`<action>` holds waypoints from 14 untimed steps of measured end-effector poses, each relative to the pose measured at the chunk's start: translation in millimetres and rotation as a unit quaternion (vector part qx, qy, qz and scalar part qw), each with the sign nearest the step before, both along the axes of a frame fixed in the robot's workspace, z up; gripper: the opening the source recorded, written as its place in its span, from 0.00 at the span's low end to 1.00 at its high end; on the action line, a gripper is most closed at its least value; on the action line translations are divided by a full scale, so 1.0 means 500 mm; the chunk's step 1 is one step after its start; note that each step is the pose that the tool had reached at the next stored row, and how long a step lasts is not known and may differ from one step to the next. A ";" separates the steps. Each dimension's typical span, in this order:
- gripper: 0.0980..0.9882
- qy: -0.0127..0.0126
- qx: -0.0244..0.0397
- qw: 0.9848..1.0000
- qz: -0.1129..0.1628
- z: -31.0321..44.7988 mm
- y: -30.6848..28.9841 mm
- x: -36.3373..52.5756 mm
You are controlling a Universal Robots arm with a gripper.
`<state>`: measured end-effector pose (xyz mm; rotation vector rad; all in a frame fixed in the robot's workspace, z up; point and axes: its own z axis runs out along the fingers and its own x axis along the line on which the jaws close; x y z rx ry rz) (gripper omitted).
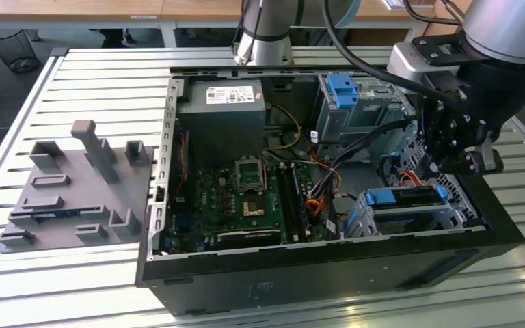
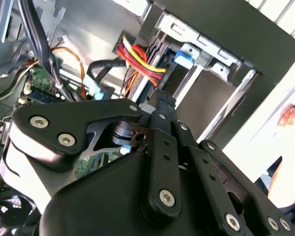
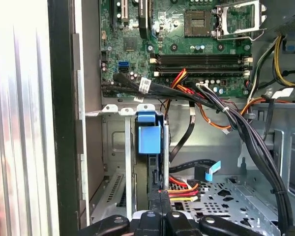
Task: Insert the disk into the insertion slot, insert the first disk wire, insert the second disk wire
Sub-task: 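Insert the second disk wire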
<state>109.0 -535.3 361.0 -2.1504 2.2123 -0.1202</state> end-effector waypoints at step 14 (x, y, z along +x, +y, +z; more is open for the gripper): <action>0.01 0.003 0.001 1.000 0.000 -0.001 0.029 -0.036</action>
